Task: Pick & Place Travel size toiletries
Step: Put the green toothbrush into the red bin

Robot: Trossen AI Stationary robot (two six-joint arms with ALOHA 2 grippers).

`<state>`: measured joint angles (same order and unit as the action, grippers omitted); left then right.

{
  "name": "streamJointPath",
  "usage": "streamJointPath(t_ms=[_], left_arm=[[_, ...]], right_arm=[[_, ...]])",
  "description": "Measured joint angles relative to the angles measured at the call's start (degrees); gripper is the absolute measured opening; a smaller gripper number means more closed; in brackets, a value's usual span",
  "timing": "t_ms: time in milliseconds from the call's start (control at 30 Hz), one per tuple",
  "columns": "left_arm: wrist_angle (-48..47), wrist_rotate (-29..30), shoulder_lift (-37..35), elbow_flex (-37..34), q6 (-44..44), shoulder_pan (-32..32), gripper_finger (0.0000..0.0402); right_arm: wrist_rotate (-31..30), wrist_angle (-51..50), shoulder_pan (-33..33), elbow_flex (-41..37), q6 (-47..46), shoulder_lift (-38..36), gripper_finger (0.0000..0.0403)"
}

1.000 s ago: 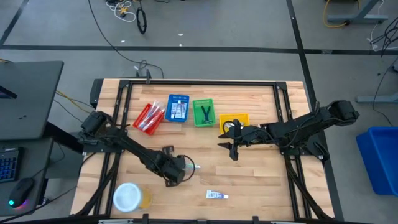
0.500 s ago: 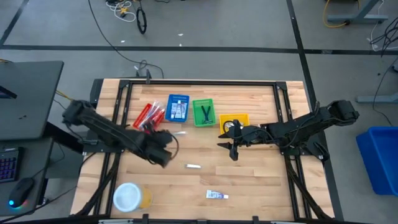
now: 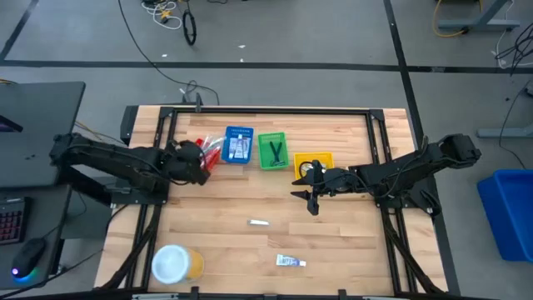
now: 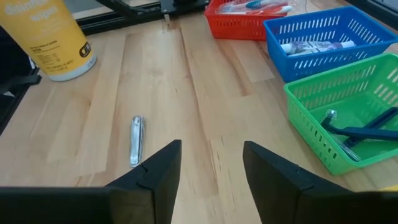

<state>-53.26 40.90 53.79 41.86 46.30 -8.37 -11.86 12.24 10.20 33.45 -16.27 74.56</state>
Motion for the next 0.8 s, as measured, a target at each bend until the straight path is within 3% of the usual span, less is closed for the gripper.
streamJointPath(t_ms=[300, 800], left_arm=[[14.3, -0.3, -8.6, -14.6, -1.3, 8.2, 0.0037], [17.7, -1.9, -7.4, -16.1, 1.4, 12.1, 0.0040]], right_arm=[[0.0, 2.2, 0.0, 0.0, 0.0, 0.0, 0.0178], [0.0, 2.0, 0.0, 0.0, 0.0, 0.0, 0.0174]])
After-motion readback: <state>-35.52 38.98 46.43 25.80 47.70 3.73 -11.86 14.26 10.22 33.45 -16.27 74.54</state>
